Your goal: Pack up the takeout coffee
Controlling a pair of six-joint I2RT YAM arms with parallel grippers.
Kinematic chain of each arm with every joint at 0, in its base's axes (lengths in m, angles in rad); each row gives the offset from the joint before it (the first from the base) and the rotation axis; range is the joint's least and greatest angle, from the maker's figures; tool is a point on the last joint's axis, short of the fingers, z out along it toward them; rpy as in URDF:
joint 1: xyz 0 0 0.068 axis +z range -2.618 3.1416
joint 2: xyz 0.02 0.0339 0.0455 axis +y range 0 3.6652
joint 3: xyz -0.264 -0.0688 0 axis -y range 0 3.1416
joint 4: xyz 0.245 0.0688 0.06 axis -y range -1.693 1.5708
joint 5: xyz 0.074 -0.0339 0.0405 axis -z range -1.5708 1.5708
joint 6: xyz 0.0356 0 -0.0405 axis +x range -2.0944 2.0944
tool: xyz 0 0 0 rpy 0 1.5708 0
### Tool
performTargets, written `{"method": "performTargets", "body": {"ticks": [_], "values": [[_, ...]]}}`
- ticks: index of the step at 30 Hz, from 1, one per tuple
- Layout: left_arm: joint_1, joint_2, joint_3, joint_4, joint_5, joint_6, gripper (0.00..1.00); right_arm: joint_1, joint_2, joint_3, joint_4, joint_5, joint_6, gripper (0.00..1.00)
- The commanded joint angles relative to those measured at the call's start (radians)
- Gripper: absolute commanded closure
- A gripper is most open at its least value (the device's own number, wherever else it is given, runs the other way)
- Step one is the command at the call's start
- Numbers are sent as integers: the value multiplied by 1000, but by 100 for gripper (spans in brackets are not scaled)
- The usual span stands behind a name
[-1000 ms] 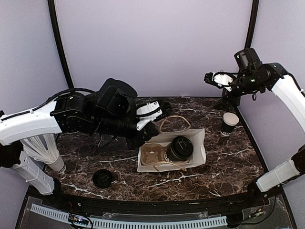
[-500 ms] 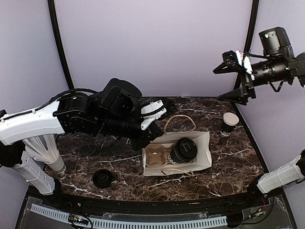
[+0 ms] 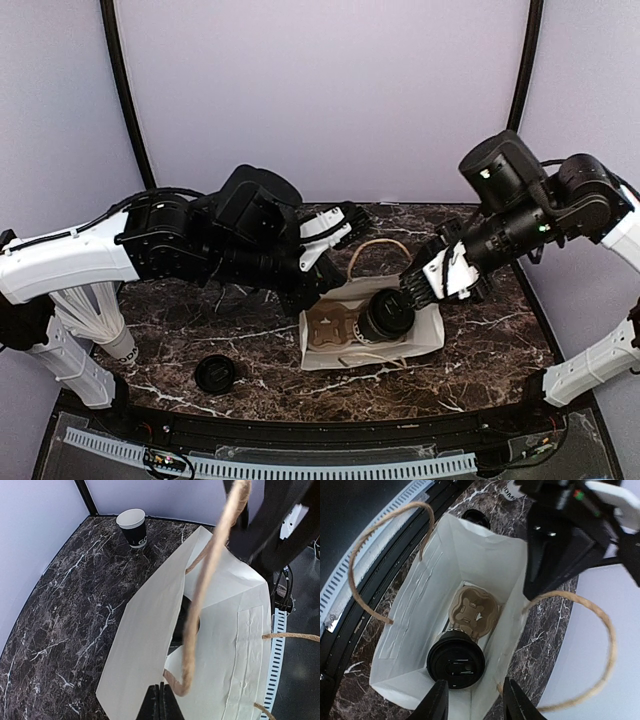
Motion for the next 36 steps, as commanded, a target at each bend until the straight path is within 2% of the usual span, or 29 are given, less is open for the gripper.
{"method": "performTargets", "body": {"ticks": [1, 5, 7, 11, 19, 30, 36], "values": [[-5, -7, 18, 18, 11, -34, 100, 99, 18, -46, 106, 205, -24, 65], [-5, -3, 15, 16, 23, -65, 100, 157, 13, -102, 114, 269, -52, 65], [-5, -4, 12, 20, 29, -72, 100, 171, 17, -136, 114, 292, -62, 62], [-5, -6, 2, 29, 33, -79, 100, 180, 52, -185, 97, 342, -42, 36], [-5, -12, -24, 60, 58, -80, 100, 181, 140, -205, 108, 428, 50, 16], [-1, -4, -47, 76, 80, -62, 100, 178, 203, -237, 86, 506, 77, 10], [72, -26, -78, 120, 212, -104, 100, 177, 191, -243, 100, 462, 44, 11]]}}
